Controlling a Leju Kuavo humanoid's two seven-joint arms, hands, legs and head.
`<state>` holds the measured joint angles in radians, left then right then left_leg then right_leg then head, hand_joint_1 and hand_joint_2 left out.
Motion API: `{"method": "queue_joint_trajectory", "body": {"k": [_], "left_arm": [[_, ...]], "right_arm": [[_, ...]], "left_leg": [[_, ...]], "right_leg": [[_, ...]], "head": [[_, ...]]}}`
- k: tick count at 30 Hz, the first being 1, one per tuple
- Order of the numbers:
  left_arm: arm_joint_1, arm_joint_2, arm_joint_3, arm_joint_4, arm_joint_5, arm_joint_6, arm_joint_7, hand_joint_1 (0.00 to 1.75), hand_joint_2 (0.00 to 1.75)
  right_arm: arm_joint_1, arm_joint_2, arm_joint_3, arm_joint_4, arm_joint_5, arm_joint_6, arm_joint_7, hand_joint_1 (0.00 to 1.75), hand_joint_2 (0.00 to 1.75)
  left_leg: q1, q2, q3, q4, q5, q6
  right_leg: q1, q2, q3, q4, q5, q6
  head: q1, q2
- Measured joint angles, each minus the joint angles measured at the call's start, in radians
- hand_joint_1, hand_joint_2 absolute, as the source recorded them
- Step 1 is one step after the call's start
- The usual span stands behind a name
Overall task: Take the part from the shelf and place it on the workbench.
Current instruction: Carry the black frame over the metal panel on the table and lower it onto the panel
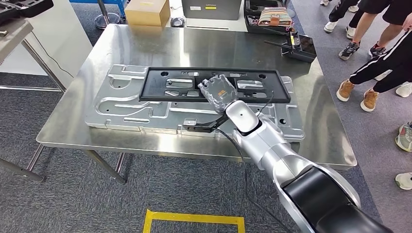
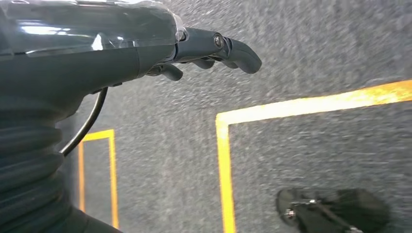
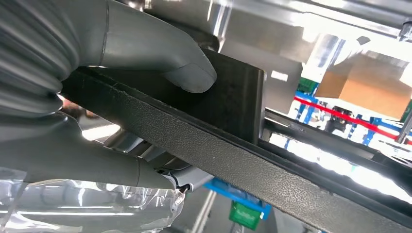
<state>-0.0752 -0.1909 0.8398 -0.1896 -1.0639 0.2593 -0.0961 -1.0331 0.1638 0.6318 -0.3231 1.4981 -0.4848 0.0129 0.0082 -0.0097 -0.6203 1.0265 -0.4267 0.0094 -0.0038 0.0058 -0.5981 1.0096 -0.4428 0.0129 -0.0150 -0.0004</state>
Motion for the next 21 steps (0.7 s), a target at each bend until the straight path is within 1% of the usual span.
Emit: {"method": "queue_joint_trajectory", "body": {"k": [4,11,20,21], "left_arm": [[0.000,-0.005,0.001,0.000,-0.002,0.008,-0.035,0.00,1.75],[0.000,-0.006,0.004,0.000,0.003,-0.037,-0.063,0.00,1.75],[0.000,-0.006,0.014,0.000,-0.003,-0.046,-0.067,0.00,1.75],[0.000,-0.006,0.015,0.000,0.000,-0.044,-0.068,0.00,1.31]], "right_arm": [[0.007,0.003,-0.024,0.000,-0.009,-0.004,-0.005,1.75,1.75],[0.007,0.003,-0.043,0.000,0.011,-0.005,-0.005,1.75,1.75],[0.007,0.003,-0.045,-0.001,0.031,-0.008,0.008,1.75,1.75],[0.007,0.003,-0.045,-0.001,0.032,-0.008,0.009,1.75,1.75]], "left_leg": [[0.001,0.000,0.001,0.000,0.000,0.000],[0.001,0.001,0.001,0.000,0.000,0.000],[0.001,0.000,0.001,0.000,0.000,0.000],[0.001,0.000,0.001,0.000,0.000,0.000]], "right_leg": [[0.001,0.000,0.000,0.001,0.000,0.000],[0.001,0.000,0.000,0.001,0.000,0.000],[0.001,0.000,0.000,0.001,0.000,0.000],[0.001,0.000,0.000,0.001,0.000,0.000]], "head": [[0.000,0.000],[0.000,0.000],[0.000,0.000],[0.000,0.000]]}}
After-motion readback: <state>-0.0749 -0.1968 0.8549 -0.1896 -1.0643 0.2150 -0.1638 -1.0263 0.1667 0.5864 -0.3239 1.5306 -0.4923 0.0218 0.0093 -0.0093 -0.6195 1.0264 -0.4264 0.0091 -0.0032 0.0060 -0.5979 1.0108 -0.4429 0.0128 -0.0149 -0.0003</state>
